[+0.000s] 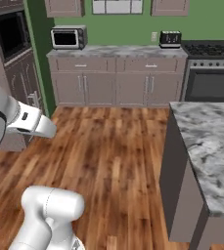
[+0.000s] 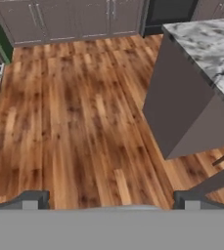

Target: Place the liquor on the top shelf of the fridge to keep it out of children's reach, and place the orange and apple on lower shelves for easy access.

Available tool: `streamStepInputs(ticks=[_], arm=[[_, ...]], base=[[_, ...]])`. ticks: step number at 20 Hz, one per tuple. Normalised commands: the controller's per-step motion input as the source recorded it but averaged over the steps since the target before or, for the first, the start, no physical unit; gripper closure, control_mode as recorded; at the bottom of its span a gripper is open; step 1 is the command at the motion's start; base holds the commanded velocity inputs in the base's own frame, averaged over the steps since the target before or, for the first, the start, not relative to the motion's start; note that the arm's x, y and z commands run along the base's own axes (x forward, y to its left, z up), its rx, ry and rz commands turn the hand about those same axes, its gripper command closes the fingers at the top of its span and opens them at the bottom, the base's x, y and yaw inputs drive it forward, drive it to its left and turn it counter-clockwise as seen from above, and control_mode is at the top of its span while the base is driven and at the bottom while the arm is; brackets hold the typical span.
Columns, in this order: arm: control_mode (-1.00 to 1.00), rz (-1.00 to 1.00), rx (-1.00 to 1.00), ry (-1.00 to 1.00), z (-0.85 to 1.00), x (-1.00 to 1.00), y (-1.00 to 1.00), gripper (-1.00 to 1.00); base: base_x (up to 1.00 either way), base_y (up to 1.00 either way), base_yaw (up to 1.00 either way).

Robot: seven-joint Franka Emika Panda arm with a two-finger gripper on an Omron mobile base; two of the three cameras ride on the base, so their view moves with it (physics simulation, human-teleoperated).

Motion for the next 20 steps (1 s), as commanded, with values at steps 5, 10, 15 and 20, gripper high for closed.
streamStepInputs(ticks=[5,10,15,20], arm=[[1.00,0.00,0.00,0.00,0.00,0.00,0.00,-1.00],[1.00,0.00,0.00,0.00,0.00,0.00,0.00,-1.00],[1.00,0.00,0.00,0.00,0.00,0.00,0.00,-1.00],[1.00,0.00,0.00,0.00,0.00,0.00,0.00,-1.00]], base=[[0.44,-0.05,-0.31],[0.57,-0.08,-0.27],[0.56,-0.17,-0.26],[0.40,-0.31,-0.25]])
